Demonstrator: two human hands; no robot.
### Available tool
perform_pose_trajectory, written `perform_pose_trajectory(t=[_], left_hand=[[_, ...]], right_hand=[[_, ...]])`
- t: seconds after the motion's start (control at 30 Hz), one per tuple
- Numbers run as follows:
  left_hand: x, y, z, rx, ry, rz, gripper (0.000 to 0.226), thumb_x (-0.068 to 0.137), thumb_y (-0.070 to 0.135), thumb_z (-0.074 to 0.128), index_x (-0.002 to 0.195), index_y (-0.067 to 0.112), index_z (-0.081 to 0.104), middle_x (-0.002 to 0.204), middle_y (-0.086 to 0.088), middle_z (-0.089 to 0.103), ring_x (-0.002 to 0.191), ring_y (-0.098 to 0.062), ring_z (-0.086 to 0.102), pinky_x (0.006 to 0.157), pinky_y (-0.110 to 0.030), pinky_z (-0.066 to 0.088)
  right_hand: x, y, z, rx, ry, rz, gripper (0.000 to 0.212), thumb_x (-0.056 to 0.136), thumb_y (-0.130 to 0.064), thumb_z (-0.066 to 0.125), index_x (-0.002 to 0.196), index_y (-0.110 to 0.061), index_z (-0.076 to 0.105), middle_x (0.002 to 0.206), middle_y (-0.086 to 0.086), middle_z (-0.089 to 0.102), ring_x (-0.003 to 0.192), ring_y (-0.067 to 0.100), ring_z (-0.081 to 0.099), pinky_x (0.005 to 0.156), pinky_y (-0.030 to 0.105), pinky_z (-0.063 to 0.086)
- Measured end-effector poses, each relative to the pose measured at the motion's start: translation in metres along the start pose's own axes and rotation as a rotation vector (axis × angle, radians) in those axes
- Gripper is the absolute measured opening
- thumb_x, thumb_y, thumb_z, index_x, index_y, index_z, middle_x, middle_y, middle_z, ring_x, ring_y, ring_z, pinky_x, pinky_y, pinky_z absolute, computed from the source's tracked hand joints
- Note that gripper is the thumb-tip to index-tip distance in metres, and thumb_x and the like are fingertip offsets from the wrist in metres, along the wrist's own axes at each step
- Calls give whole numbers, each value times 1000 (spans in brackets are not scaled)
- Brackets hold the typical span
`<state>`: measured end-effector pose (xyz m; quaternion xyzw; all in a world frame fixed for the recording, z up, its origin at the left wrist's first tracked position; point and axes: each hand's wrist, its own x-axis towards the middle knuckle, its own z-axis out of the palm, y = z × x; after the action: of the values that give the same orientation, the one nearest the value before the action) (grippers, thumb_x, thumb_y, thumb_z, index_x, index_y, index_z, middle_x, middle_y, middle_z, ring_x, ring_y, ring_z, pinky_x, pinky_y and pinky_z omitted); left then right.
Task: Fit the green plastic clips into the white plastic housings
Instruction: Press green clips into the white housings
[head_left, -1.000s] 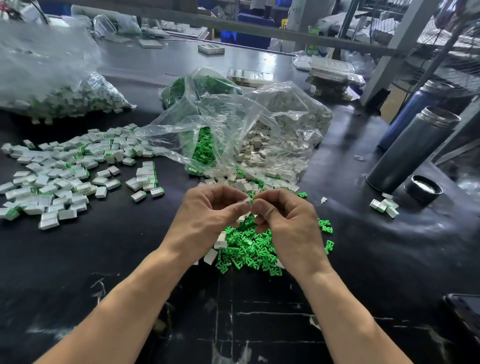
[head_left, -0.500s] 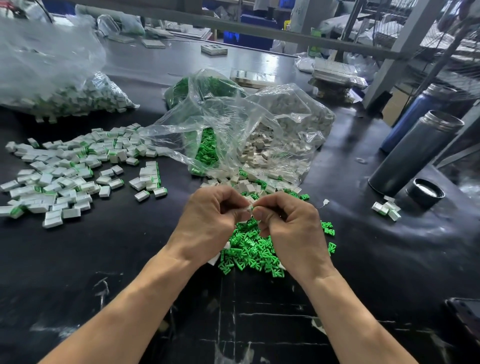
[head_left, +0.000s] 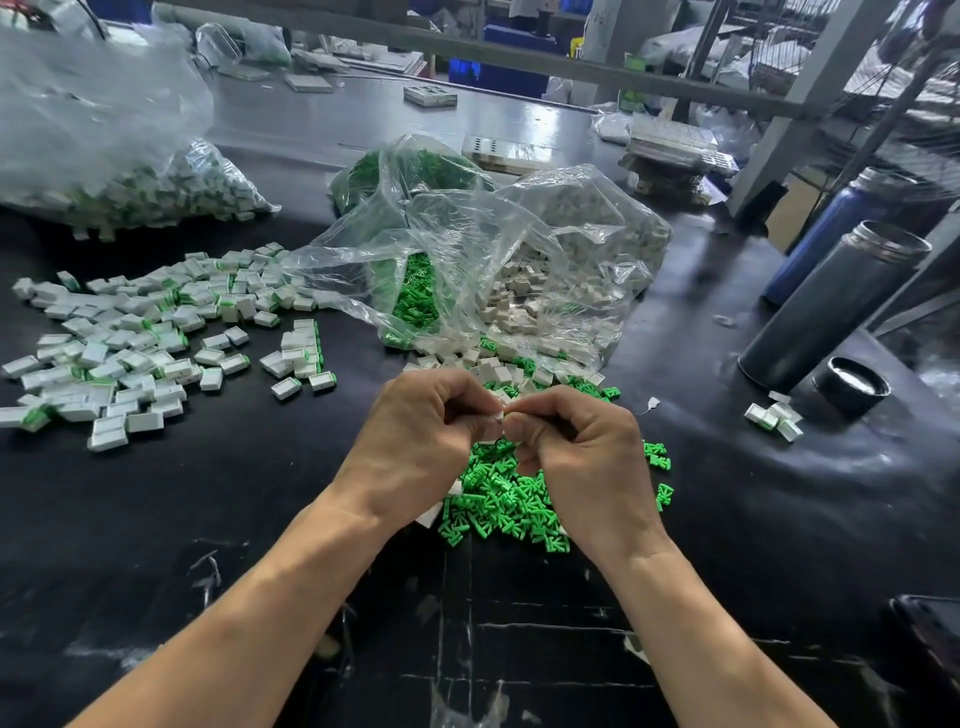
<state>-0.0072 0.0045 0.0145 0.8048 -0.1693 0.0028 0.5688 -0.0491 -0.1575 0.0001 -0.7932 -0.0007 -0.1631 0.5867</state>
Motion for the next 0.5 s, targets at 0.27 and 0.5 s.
perform_pose_trajectory(t=[0.27, 0.5], left_hand=[[-3, 5, 7, -176, 5, -52, 6, 89, 10, 78, 89, 15, 74, 75, 7, 67, 65, -2, 57, 65, -18, 48], [-3, 6, 12, -281, -72, -48, 5, 90, 9, 76, 92, 9, 73, 97, -14, 73, 83, -33, 71, 90, -53, 56]], right_hand=[[4, -4, 0, 294, 8, 187, 44, 102, -44, 52, 100, -5, 73, 75, 10, 73, 54, 17, 56, 40, 29, 44], [0, -11, 15, 261, -80, 352, 69, 108, -59, 31, 61, -22, 65, 56, 4, 55, 43, 11, 42, 39, 20, 30]])
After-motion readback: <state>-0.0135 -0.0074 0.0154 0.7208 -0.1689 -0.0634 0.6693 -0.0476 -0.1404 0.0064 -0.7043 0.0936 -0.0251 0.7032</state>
